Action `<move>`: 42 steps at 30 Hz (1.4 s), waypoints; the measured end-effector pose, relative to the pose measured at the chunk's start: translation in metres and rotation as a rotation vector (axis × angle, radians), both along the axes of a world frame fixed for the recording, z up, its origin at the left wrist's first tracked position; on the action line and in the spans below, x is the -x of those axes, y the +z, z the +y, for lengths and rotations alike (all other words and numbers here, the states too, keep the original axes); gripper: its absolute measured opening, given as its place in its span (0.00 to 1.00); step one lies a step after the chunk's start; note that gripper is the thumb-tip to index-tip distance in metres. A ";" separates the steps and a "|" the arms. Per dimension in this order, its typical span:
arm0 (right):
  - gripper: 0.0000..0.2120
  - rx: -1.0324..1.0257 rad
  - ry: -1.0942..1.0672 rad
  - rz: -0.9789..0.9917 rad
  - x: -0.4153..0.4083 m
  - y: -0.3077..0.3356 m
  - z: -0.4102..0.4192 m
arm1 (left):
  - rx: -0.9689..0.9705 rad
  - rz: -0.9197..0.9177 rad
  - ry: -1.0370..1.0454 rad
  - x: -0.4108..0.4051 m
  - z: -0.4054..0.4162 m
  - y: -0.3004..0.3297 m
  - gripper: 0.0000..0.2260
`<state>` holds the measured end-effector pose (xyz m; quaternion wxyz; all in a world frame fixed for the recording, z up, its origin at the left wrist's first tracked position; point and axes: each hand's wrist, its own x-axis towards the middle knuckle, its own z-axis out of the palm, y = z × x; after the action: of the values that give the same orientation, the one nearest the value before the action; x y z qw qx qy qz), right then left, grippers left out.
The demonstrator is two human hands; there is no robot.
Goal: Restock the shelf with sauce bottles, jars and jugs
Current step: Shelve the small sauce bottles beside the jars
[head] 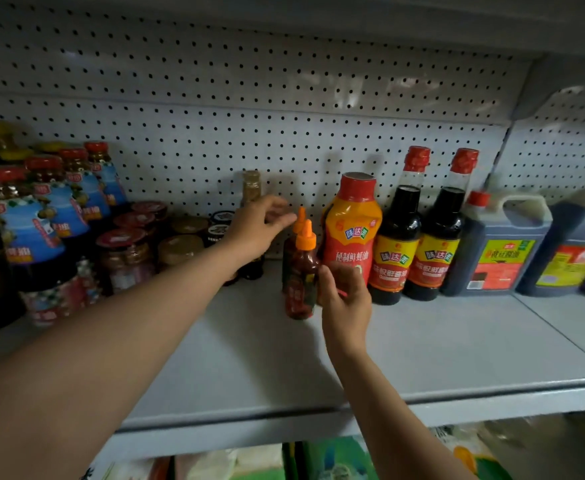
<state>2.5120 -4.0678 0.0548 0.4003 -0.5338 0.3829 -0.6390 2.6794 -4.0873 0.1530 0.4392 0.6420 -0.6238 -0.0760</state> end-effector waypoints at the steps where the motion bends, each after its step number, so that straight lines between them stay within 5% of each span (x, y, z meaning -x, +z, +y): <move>1: 0.02 -0.030 0.031 0.031 0.002 -0.007 -0.005 | -0.038 0.037 -0.011 0.004 -0.002 -0.003 0.17; 14: 0.13 -0.159 0.143 -0.065 0.003 -0.021 -0.020 | -0.141 0.396 -0.035 0.021 -0.020 -0.009 0.22; 42: 0.13 -0.072 0.086 0.205 -0.004 -0.028 -0.024 | -0.046 0.447 0.029 0.007 -0.027 -0.007 0.10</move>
<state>2.5158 -4.0917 0.0273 0.4049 -0.5977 0.4212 -0.5489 2.6722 -4.1142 0.1456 0.5529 0.6280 -0.4996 -0.2243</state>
